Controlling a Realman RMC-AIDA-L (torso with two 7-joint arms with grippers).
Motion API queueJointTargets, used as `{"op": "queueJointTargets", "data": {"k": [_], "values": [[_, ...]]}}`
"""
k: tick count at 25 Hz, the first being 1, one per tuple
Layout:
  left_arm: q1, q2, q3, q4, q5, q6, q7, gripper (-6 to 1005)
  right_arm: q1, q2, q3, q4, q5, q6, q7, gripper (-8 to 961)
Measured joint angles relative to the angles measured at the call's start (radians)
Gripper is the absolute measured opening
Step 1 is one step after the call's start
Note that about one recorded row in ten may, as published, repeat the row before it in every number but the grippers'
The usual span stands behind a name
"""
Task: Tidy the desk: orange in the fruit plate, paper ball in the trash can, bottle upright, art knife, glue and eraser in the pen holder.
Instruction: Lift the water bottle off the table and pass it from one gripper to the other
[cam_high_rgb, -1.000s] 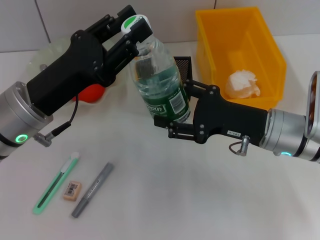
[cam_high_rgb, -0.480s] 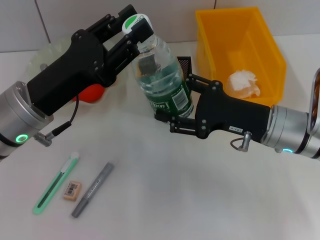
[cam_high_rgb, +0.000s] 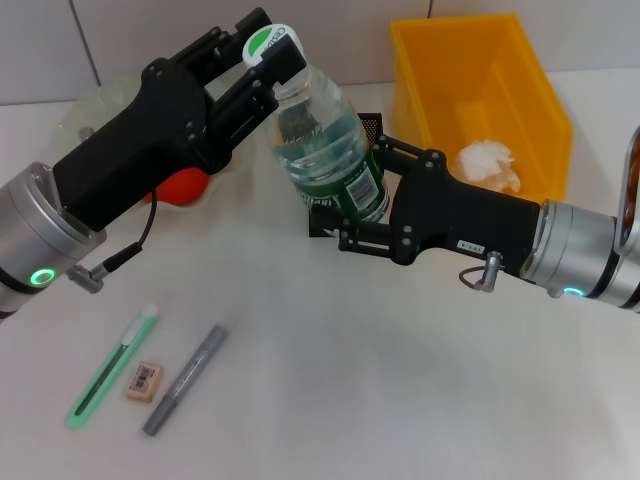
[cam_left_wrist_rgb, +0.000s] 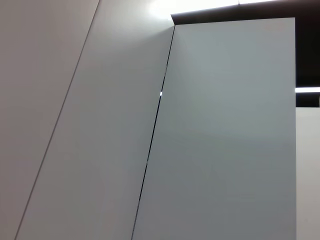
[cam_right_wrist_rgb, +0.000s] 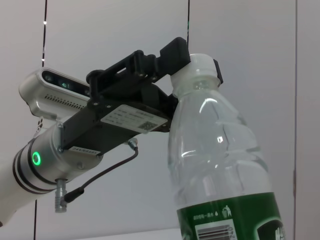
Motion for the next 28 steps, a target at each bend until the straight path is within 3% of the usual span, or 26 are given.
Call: {"op": "queueJointTargets", "data": {"k": [28], "values": [[0.000, 0.000, 0.000, 0.000, 0.002, 0.006, 0.021, 431, 0.017, 0.000, -0.009, -0.002, 0.002, 0.026, 0.021, 764]]}}
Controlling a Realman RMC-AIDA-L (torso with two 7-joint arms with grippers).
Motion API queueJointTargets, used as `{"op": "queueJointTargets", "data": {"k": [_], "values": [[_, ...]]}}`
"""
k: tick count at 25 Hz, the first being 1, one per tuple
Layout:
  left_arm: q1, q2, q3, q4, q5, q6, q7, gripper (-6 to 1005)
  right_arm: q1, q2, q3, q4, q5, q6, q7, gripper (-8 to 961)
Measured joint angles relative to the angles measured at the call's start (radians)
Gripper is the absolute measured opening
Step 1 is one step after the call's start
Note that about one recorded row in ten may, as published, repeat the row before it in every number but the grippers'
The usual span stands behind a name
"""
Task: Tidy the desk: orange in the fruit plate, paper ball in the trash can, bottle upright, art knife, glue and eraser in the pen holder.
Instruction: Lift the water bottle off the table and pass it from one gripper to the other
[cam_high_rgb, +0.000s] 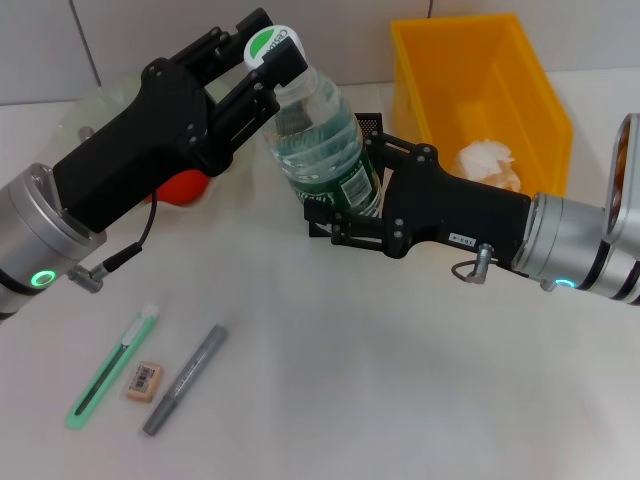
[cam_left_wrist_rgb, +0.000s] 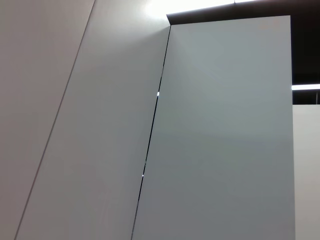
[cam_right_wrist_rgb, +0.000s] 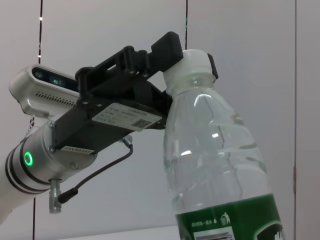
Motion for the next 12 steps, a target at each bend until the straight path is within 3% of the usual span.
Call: {"op": "queueJointTargets", "data": {"k": [12], "values": [[0.006, 0.000, 0.016, -0.011, -0.048, 0.004, -0.001, 553, 0.002, 0.000, 0.000, 0.000, 0.000, 0.001, 0.001, 764]]}}
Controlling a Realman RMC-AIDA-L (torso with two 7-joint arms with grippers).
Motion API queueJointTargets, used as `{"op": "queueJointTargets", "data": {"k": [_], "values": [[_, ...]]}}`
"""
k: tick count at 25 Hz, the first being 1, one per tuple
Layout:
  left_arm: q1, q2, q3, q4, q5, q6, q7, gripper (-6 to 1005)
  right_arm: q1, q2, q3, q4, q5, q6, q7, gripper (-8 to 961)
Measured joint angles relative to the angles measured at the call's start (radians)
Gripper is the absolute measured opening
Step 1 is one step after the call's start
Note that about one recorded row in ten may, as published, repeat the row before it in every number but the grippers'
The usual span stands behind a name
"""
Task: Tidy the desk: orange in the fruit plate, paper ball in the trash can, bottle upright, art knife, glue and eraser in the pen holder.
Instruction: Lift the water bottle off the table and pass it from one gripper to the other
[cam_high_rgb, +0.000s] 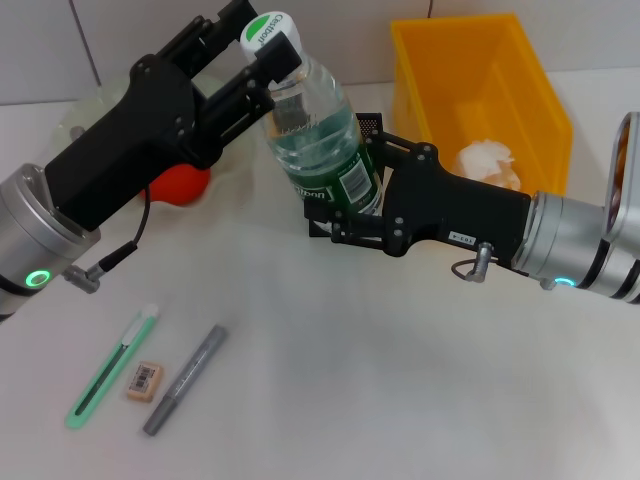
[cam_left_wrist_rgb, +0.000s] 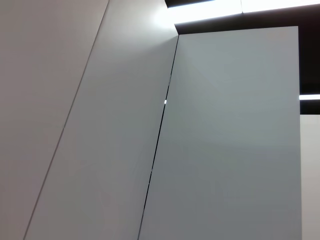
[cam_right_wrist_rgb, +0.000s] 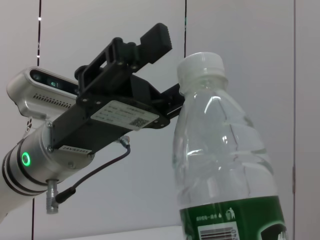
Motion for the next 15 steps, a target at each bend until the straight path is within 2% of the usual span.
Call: {"op": "queueJointTargets", "data": {"k": [4, 8, 15], "values": [[0.000, 0.000, 0.008, 0.001, 0.000, 0.000, 0.003, 598, 0.003, 0.000, 0.000, 0.000, 0.000, 0.000, 0.000, 764], [0.001, 0.000, 0.008, 0.003, -0.001, 0.004, 0.004, 794, 0.005, 0.000, 0.000, 0.000, 0.000, 0.000, 0.000, 764], [0.003, 0.000, 0.008, 0.001, -0.015, 0.006, 0.004, 812, 0.007, 0.000, -0.010, 0.000, 0.000, 0.005, 0.000, 764]]}}
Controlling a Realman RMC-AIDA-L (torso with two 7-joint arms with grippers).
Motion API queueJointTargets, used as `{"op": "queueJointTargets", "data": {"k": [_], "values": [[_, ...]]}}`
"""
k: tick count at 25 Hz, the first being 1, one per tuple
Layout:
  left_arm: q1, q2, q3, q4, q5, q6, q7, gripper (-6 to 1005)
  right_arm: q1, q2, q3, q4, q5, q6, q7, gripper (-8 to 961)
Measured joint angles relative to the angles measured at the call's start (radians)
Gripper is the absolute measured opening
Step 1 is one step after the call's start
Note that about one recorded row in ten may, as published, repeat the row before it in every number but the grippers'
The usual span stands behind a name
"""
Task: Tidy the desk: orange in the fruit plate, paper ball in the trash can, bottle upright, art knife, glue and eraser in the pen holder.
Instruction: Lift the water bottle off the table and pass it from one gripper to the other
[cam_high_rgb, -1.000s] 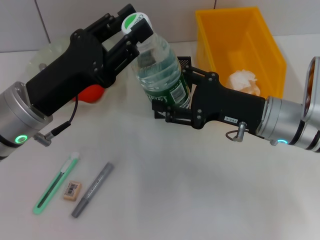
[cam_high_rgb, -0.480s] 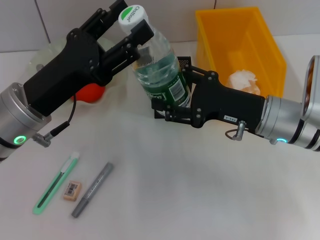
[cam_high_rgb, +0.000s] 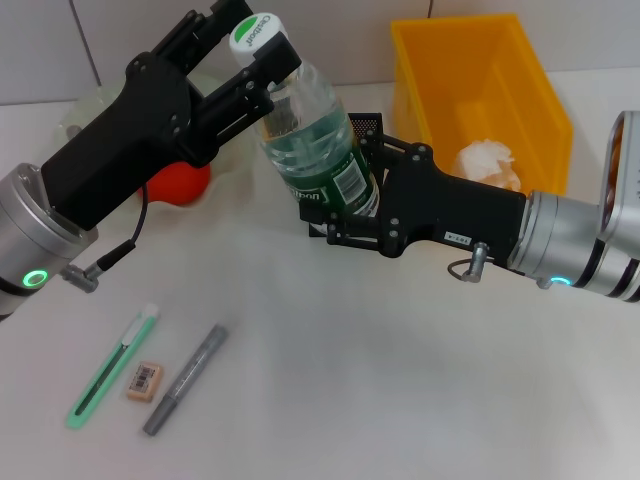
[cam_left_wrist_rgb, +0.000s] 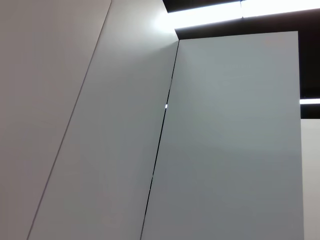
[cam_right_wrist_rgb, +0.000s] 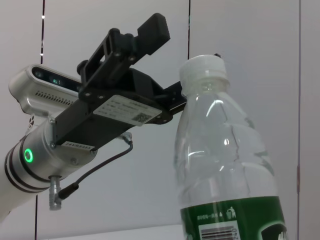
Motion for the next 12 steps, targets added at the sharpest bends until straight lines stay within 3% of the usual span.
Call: {"op": "queueJointTargets", "data": {"k": [12], "values": [[-0.001, 0.000, 0.000, -0.008, 0.000, -0.012, 0.000, 806, 0.003, 0.000, -0.002, -0.022, 0.000, -0.002, 0.005, 763]]}}
